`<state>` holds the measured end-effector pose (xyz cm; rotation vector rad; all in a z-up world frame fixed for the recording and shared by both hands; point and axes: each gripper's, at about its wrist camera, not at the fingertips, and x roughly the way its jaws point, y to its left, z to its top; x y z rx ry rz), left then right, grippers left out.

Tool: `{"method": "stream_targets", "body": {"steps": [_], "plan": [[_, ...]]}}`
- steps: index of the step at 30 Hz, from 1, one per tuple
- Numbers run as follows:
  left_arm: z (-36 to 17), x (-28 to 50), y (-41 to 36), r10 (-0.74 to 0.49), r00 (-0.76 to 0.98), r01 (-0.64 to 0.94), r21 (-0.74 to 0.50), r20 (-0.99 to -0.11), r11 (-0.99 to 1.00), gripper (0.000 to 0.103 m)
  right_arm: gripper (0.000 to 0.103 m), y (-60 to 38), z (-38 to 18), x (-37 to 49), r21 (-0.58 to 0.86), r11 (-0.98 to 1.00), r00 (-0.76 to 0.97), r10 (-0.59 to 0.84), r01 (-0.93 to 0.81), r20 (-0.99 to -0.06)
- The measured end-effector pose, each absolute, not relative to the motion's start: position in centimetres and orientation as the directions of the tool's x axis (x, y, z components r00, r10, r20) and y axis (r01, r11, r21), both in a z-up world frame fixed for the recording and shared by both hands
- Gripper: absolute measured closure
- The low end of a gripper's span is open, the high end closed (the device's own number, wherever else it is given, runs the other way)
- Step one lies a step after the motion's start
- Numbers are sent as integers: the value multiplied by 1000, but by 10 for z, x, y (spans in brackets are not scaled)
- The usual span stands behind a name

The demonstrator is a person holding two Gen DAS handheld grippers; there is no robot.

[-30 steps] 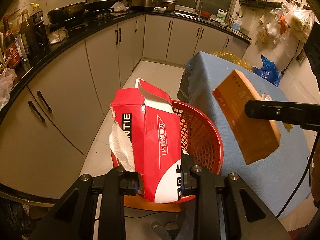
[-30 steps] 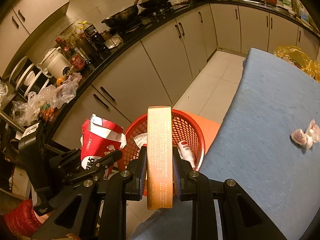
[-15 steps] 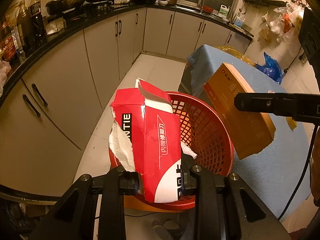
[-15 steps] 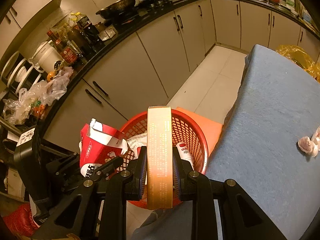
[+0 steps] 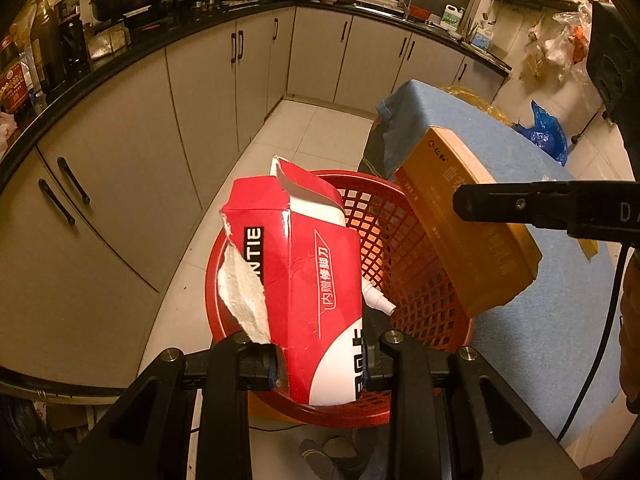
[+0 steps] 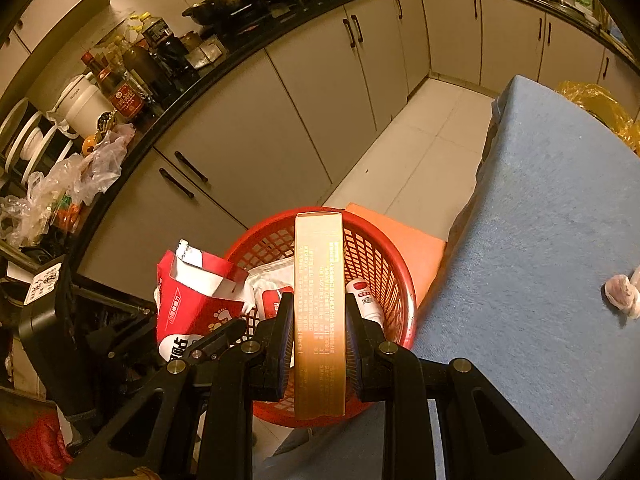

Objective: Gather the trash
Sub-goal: 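Open both tools over the red basket to drop the two boxes, then move both tools back over the table toward the remaining trash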

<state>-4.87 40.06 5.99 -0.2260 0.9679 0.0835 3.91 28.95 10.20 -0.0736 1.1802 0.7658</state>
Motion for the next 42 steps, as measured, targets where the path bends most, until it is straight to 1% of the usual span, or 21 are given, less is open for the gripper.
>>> {"method": "stream_targets", "body": {"steps": [6,7,8,9,10,12,16,17,18,19,21,23,26,37,42], "plan": [[60,-44,399,-30,565,-169,-151,-825,974,76,78,290,99,43,336,748,155,501,-572,-852],[60,-44,399,-27,568,-171,-150,-823,974,75,76,290,100,43,338,750,157,502,-568,-850],[61,-44,400,-24,571,-173,-149,-820,974,71,73,288,100,44,341,751,159,505,-566,-849],[61,-43,399,-21,574,-178,-149,-819,973,67,68,286,102,45,344,751,163,509,-563,-845],[62,-43,399,-20,576,-181,-152,-818,972,65,65,284,103,45,343,753,168,510,-562,-844],[64,-43,399,-21,579,-188,-159,-815,969,57,64,278,106,46,347,755,177,515,-557,-839],[69,-45,397,-16,584,-198,-162,-812,967,56,64,260,113,45,358,763,194,526,-538,-828],[71,-46,395,-13,586,-203,-162,-810,966,54,63,253,115,44,363,766,199,529,-531,-825],[73,-46,394,-11,588,-205,-162,-809,965,49,61,248,117,43,367,769,205,532,-523,-822],[75,-46,391,-9,591,-208,-163,-807,964,46,58,240,118,42,375,774,212,536,-511,-818],[82,-48,383,-5,603,-206,-162,-797,965,43,56,225,121,39,390,779,223,545,-491,-808],[86,-47,371,-5,606,-195,-155,-795,968,42,56,210,124,37,400,783,231,550,-475,-802],[92,-44,352,-16,611,-167,-148,-791,975,41,51,185,125,34,416,796,245,552,-440,-797],[106,-29,258,-87,607,-49,-146,-790,988,40,50,74,121,16,438,835,288,532,-332,-796],[116,-16,205,-126,610,20,-144,-783,989,40,49,22,117,14,442,855,312,513,-272,-800]]}}
